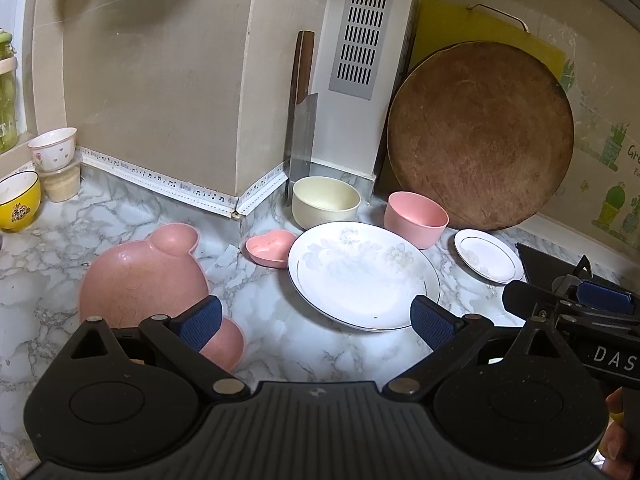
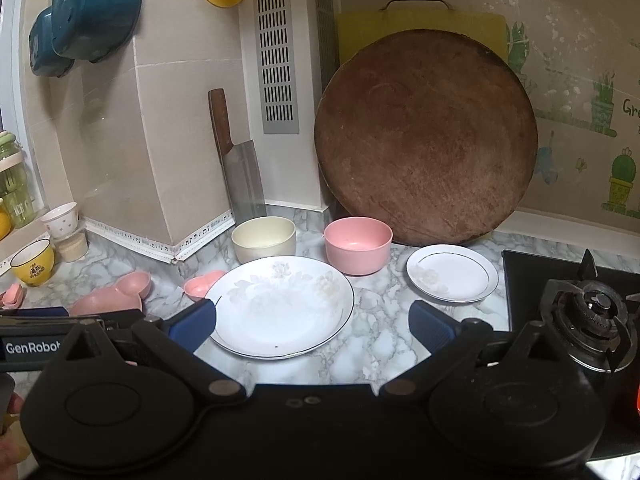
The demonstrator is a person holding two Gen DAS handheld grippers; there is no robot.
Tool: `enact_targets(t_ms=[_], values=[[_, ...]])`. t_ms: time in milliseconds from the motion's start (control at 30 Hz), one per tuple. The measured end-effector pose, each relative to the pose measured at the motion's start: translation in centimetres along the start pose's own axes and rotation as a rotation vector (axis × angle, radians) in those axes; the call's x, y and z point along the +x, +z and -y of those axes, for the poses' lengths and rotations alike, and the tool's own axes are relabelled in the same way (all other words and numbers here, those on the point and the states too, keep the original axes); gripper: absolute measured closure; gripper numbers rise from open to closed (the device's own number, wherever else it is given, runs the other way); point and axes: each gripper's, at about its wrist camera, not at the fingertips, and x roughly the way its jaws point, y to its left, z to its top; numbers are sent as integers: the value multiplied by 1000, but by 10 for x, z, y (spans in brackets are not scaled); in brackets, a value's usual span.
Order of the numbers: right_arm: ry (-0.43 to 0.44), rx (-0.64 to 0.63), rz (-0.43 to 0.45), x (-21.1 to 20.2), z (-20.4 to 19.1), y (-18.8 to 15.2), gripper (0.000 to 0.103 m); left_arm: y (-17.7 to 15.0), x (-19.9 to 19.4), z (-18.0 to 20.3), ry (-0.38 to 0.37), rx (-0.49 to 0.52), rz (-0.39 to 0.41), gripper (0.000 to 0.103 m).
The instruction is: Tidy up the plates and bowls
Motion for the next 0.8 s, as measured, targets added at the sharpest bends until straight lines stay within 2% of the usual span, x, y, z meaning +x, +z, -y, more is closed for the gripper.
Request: enact_targets(t_ms=[800], values=[[56,-33,-14,-14,22,-8,0,-20,-16,24,39,-37,-17,2]])
